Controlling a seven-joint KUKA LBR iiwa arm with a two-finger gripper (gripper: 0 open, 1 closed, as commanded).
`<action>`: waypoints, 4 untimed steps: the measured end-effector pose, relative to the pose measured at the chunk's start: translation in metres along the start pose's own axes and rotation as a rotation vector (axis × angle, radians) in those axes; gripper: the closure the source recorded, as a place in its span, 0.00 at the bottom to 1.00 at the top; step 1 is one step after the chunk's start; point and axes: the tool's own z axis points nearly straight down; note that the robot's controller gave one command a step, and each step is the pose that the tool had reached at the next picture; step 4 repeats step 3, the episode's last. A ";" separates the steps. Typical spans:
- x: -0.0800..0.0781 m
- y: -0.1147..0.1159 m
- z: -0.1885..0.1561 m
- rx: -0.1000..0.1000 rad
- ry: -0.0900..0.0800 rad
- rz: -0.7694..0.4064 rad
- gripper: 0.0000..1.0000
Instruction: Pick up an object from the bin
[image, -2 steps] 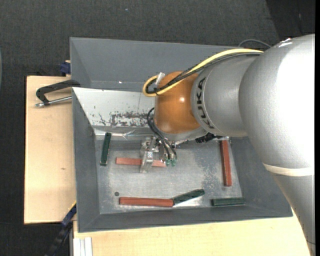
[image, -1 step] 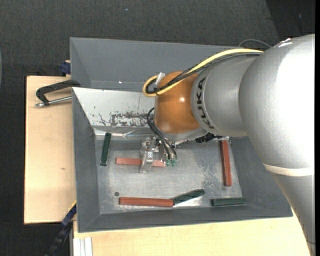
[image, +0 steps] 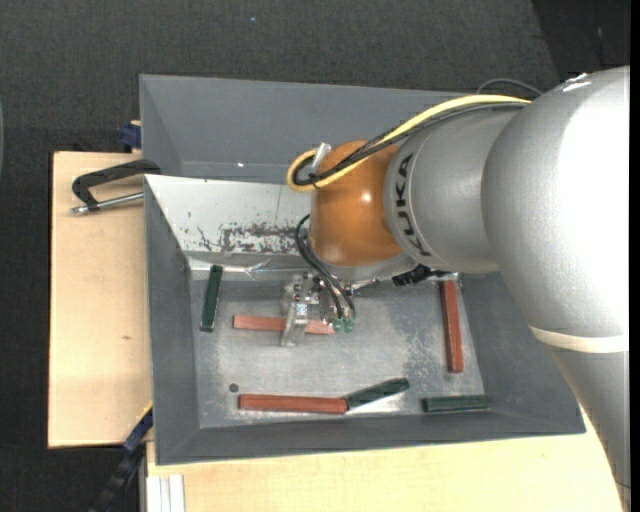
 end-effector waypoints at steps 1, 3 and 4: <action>0.002 0.000 -0.022 0.001 0.004 0.000 1.00; -0.001 0.000 -0.065 -0.002 -0.007 0.000 1.00; -0.001 0.000 -0.065 -0.002 -0.007 0.000 1.00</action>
Offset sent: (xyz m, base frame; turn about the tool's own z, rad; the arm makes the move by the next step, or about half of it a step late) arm 0.0000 0.0000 0.0245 0.0000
